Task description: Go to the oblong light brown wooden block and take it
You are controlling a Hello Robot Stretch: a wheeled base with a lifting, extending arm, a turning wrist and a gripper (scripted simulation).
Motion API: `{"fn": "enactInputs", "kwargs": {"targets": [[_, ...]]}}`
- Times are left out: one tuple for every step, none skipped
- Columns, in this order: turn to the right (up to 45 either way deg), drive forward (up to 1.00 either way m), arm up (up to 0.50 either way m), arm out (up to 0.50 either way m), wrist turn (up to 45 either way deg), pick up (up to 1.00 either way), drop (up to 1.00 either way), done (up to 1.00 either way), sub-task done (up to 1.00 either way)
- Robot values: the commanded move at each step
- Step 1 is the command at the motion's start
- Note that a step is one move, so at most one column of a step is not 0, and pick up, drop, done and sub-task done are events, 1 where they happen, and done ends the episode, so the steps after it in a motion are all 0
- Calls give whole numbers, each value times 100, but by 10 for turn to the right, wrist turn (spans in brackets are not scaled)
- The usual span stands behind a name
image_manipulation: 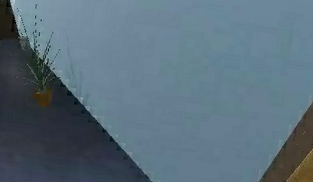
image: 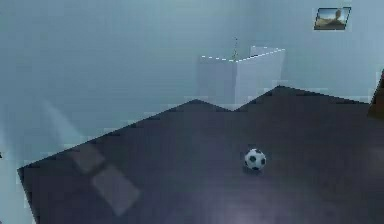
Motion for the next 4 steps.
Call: {"fn": "enactInputs", "kwargs": {"targets": [[0,100,0,0,0,0,0,0,0],[0,95,0,0,0,0,0,0,0],[450,0,0,0,0,0,0,0,0],[90,0,0,0,0,0,0,0,0]]}}
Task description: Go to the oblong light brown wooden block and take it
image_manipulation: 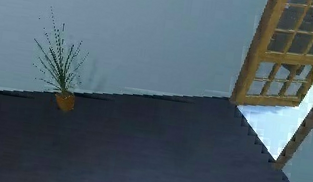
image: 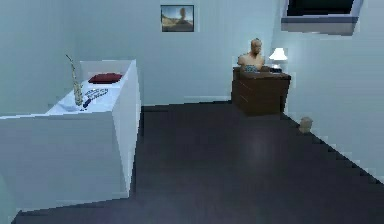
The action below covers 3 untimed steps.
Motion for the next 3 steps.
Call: {"fn": "enactInputs", "kwargs": {"targets": [[0,70,0,0,0,0,0,0,0],[390,0,0,0,0,0,0,0,0],[0,100,0,0,0,0,0,0,0]]}}
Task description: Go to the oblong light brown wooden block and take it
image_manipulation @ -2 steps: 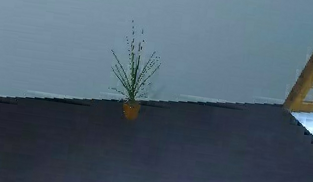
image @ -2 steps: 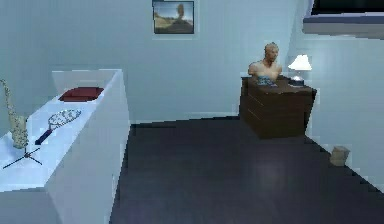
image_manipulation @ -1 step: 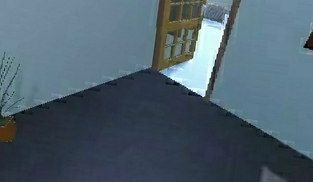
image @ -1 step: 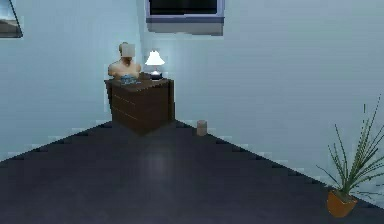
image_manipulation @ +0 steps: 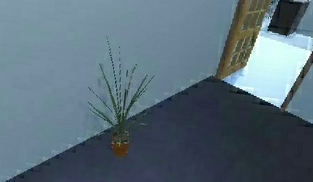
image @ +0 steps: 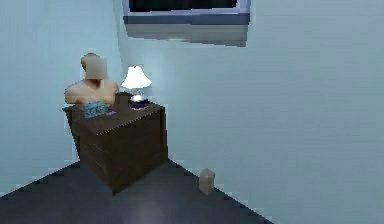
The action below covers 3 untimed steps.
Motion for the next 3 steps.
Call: {"fn": "enactInputs", "kwargs": {"targets": [[0,60,0,0,0,0,0,0,0],[-450,0,0,0,0,0,0,0,0],[-300,0,0,0,0,0,0,0,0]]}}
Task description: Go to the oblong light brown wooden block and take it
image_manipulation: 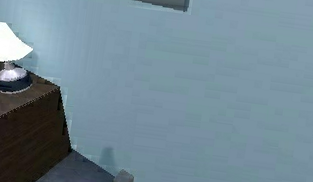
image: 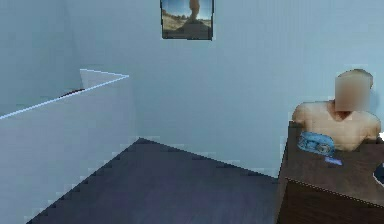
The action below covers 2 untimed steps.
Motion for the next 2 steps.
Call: {"fn": "enactInputs", "kwargs": {"targets": [[0,0,8,0,0,0,0,0,0],[0,0,0,46,0,0,0,0,0]]}}
